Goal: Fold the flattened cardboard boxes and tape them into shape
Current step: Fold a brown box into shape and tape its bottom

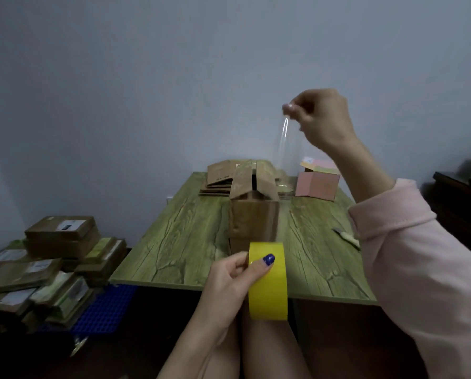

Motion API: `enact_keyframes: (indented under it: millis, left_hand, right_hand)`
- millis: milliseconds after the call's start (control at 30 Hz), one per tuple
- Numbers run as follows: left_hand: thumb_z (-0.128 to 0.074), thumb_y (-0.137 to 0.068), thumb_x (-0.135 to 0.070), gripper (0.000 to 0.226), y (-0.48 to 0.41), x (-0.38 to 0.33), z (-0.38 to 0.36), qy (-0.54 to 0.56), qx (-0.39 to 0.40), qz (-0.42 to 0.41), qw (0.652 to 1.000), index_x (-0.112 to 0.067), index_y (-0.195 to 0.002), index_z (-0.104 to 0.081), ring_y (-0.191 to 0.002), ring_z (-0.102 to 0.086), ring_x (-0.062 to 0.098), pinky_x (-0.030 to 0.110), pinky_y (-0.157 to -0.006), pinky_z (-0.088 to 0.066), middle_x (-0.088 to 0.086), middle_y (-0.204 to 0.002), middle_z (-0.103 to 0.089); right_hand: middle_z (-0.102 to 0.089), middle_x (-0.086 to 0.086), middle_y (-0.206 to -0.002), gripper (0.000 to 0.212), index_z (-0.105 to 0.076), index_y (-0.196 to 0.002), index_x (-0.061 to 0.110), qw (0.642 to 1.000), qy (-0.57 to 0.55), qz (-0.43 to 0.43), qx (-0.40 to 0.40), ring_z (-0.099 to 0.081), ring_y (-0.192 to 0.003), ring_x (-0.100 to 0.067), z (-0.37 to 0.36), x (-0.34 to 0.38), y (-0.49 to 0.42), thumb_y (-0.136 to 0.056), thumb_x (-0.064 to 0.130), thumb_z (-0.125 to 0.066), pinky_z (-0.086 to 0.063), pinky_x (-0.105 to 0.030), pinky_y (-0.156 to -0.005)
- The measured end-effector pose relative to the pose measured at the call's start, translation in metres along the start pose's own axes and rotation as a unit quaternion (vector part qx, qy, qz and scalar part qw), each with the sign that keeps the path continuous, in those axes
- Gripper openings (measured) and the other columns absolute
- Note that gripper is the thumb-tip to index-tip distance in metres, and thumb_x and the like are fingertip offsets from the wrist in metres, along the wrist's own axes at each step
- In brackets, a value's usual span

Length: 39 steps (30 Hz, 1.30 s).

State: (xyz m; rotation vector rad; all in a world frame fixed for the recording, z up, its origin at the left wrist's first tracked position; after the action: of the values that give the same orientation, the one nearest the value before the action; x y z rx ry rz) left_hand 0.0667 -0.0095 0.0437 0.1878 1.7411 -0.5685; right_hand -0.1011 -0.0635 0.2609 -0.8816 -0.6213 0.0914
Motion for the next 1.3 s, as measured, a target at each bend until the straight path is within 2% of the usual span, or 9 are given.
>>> enact_keyframes:
  millis: [167,267,367,533,667,733,900,1100,1300]
  left_hand:
    - [-0.076,-0.071,-0.041,0.043,-0.012,0.0,-0.006,-0.047,0.012,0.028,0.998,-0.005,-0.094,-0.07,-0.084,-0.069,0.021,0.033,-0.074,-0.054,0.013,-0.09,-0.073]
    - [-0.065,-0.078,-0.03,0.026,-0.024,0.005,-0.005,-0.081,0.059,0.06,0.993,-0.013,-0.097,-0.069,-0.083,-0.07,0.012,0.021,-0.07,-0.054,0.002,-0.09,-0.075]
    - [-0.062,-0.088,-0.023,0.02,-0.037,0.012,0.007,-0.141,0.074,0.083,0.984,-0.009,-0.1,-0.069,-0.085,-0.07,0.013,0.026,-0.076,-0.056,0.002,-0.093,-0.074]
    - [-0.061,-0.088,-0.039,0.029,-0.055,-0.006,0.042,-0.44,0.202,0.116,0.867,-0.011,-0.093,-0.07,-0.069,-0.067,0.01,0.025,-0.068,-0.055,-0.005,-0.076,-0.071]
    - [-0.05,-0.094,-0.003,0.018,-0.093,-0.066,0.067,-0.369,0.08,-0.019,0.926,-0.013,-0.091,-0.064,-0.068,-0.068,0.01,0.022,-0.065,-0.054,0.004,-0.078,-0.072]
    - [-0.052,-0.093,-0.002,0.019,-0.118,-0.088,0.074,-0.397,-0.003,-0.152,0.905,-0.015,-0.098,-0.064,-0.079,-0.066,0.002,0.017,-0.077,-0.051,-0.002,-0.092,-0.071]
    - [-0.052,-0.094,-0.011,0.043,-0.151,-0.058,0.042,-0.482,0.132,-0.219,0.838,-0.019,-0.137,-0.048,-0.124,-0.042,-0.004,0.005,-0.103,-0.028,-0.009,-0.139,-0.048]
    - [-0.05,-0.094,-0.025,0.05,-0.153,-0.03,0.041,-0.482,0.132,-0.238,0.833,-0.024,-0.142,-0.036,-0.119,-0.042,-0.005,0.012,-0.103,-0.031,-0.015,-0.133,-0.046]
    - [-0.035,-0.09,-0.042,0.048,-0.152,-0.031,0.027,-0.533,0.149,-0.272,0.787,-0.017,-0.118,-0.064,-0.117,-0.054,0.009,0.014,-0.099,-0.033,-0.007,-0.134,-0.054]
  right_hand:
    - [-0.064,0.003,-0.078,0.018,-0.069,-0.09,0.005,0.999,-0.035,-0.006,0.019,-0.062,-0.079,-0.014,-0.006,0.005,-0.01,-0.09,0.022,-0.064,-0.054,-0.04,-0.083]
    - [-0.067,-0.003,-0.079,0.019,-0.068,-0.088,0.007,0.997,-0.058,0.013,0.05,-0.065,-0.085,-0.027,-0.001,0.017,-0.013,-0.089,0.027,-0.065,-0.054,-0.045,-0.081]
    - [-0.069,-0.013,-0.086,0.02,-0.068,-0.086,0.01,0.995,-0.054,0.048,0.065,-0.064,-0.088,-0.031,0.002,0.028,-0.01,-0.089,0.029,-0.065,-0.052,-0.049,-0.081]
    - [-0.066,0.001,-0.08,0.016,-0.065,-0.085,0.013,0.99,-0.065,0.07,0.101,-0.064,-0.084,-0.023,0.005,0.026,-0.004,-0.09,0.028,-0.063,-0.052,-0.048,-0.084]
    - [-0.064,0.011,-0.078,0.014,-0.061,-0.076,0.026,0.985,-0.069,0.09,0.128,-0.06,-0.074,-0.003,0.003,0.03,-0.004,-0.091,0.027,-0.062,-0.052,-0.04,-0.086]
    - [-0.064,0.013,-0.077,0.016,-0.059,-0.075,0.028,0.984,-0.067,0.098,0.134,-0.058,-0.071,0.002,0.002,0.034,-0.004,-0.091,0.027,-0.062,-0.053,-0.036,-0.084]
    - [-0.064,0.015,-0.076,0.014,-0.06,-0.076,0.027,0.982,-0.069,0.106,0.143,-0.059,-0.073,-0.001,0.003,0.035,-0.008,-0.091,0.026,-0.063,-0.052,-0.039,-0.086]
    - [-0.064,0.01,-0.077,0.014,-0.061,-0.076,0.024,0.979,-0.099,0.09,0.153,-0.06,-0.077,-0.007,0.0,0.021,-0.009,-0.09,0.023,-0.063,-0.053,-0.042,-0.084]
    - [-0.064,0.003,-0.079,0.013,-0.062,-0.077,0.022,0.977,-0.124,0.078,0.154,-0.06,-0.077,-0.011,0.001,0.015,-0.01,-0.09,0.021,-0.064,-0.055,-0.043,-0.083]
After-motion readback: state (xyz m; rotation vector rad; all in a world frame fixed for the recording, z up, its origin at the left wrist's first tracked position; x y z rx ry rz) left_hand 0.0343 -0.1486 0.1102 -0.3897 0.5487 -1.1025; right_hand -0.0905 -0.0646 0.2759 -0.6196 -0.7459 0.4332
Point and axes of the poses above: each hand's wrist, its own y-axis away from the middle knuckle, its own z-axis out of the back of the hand, x = y × z, the point moved 7 cm from there along -y, towards the middle knuckle
